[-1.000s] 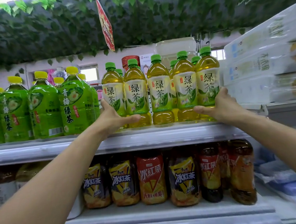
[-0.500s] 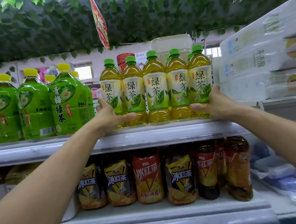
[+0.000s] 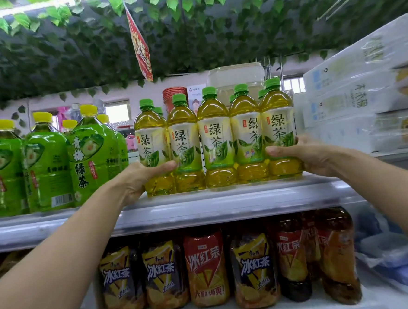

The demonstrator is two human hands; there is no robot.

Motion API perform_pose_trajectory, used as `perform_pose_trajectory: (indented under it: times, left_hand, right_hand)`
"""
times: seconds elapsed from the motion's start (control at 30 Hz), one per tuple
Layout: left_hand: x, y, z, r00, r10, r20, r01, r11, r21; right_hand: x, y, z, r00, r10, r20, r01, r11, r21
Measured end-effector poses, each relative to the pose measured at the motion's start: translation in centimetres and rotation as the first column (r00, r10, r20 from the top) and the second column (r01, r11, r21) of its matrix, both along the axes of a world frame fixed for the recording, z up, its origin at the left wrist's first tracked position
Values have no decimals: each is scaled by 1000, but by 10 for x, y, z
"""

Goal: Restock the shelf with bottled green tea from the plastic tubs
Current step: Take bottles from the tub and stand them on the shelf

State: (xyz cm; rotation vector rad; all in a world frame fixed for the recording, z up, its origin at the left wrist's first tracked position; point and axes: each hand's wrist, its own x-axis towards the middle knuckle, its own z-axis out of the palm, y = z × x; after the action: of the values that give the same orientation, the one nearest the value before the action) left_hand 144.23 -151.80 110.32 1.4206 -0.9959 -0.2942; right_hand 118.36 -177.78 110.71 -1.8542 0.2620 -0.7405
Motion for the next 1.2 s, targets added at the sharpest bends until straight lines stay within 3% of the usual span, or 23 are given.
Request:
perform_pose_trajectory:
  times: [0.97,1.07,1.2]
  left_hand:
    - [10,-4,-2,999,-5,39,4,999,43]
    - [2,-5,-2,996,55,67,-56,998,10]
    - [-21,-8,-6,925,344,161,-329,937,-115]
  right_hand:
    - [-1,0,-1,999,-38,-35,36,998,-55]
    - [0,5,-2,998,-65,-21,62,993,-103]
    - [0,15,-7,975,-216,45,220,947,-232]
